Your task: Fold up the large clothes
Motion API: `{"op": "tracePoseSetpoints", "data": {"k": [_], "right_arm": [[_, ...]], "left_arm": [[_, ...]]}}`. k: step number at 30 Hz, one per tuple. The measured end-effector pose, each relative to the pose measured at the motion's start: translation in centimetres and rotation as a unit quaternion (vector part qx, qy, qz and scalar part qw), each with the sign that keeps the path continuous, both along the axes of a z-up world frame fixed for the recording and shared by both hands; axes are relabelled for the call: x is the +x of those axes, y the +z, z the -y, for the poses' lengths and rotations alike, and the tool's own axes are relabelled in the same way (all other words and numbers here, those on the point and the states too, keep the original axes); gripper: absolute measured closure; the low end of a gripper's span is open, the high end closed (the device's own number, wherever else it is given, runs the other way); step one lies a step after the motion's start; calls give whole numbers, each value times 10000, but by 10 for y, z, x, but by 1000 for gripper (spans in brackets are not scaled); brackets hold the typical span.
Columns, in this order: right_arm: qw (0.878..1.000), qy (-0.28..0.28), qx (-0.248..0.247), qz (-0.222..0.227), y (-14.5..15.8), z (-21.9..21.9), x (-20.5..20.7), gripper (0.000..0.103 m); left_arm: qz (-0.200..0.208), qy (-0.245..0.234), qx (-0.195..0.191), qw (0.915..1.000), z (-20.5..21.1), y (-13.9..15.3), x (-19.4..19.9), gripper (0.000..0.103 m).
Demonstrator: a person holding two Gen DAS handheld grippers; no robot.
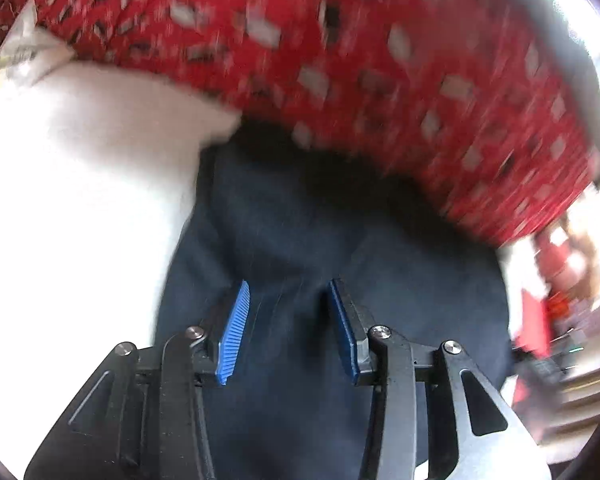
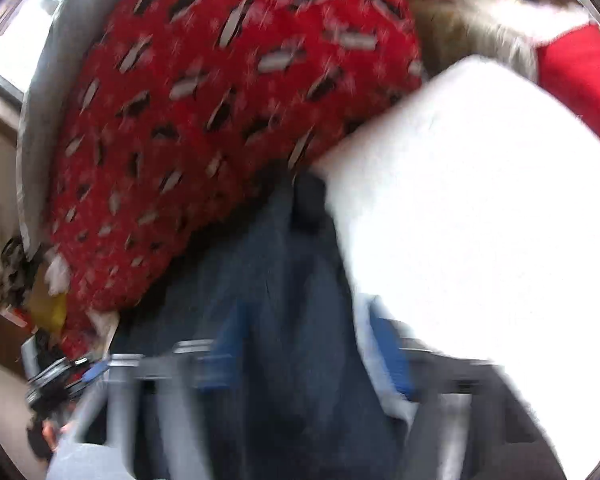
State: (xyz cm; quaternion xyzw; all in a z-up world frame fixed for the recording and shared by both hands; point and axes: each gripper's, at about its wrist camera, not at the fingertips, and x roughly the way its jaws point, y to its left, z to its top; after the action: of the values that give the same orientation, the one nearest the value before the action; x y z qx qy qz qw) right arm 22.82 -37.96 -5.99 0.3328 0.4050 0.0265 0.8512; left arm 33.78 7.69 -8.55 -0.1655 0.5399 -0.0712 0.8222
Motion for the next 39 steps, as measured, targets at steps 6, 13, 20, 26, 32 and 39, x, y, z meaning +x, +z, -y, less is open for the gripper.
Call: {"op": "tracePoseSetpoints", "data": {"k": [6, 13, 20, 26, 32, 39], "right_arm": [[9991, -140, -291, -270, -20, 2, -9, 96], [9990, -430, -14, 139, 2, 19, -56, 35], [9988, -271, -334, 235, -5, 24, -84, 96], [9940, -736, -796, -125, -1, 16, -84, 76], [9894, 30, -951, 1100, 37, -43, -38, 70], [9851, 340, -1664, 264, -38, -70, 24, 61]], "left_arm": [[-80, 487, 31, 9988, -13, -6, -14, 65], [207, 427, -262, 9985, -9, 15, -79, 55], [-274, 393, 53, 9988, 12, -19, -87, 56], [59, 589, -763, 9953, 15, 17, -98, 56], [367, 129, -15, 9992, 69, 25, -55, 49], [283, -147, 708, 9970, 92, -10, -38, 39]]}}
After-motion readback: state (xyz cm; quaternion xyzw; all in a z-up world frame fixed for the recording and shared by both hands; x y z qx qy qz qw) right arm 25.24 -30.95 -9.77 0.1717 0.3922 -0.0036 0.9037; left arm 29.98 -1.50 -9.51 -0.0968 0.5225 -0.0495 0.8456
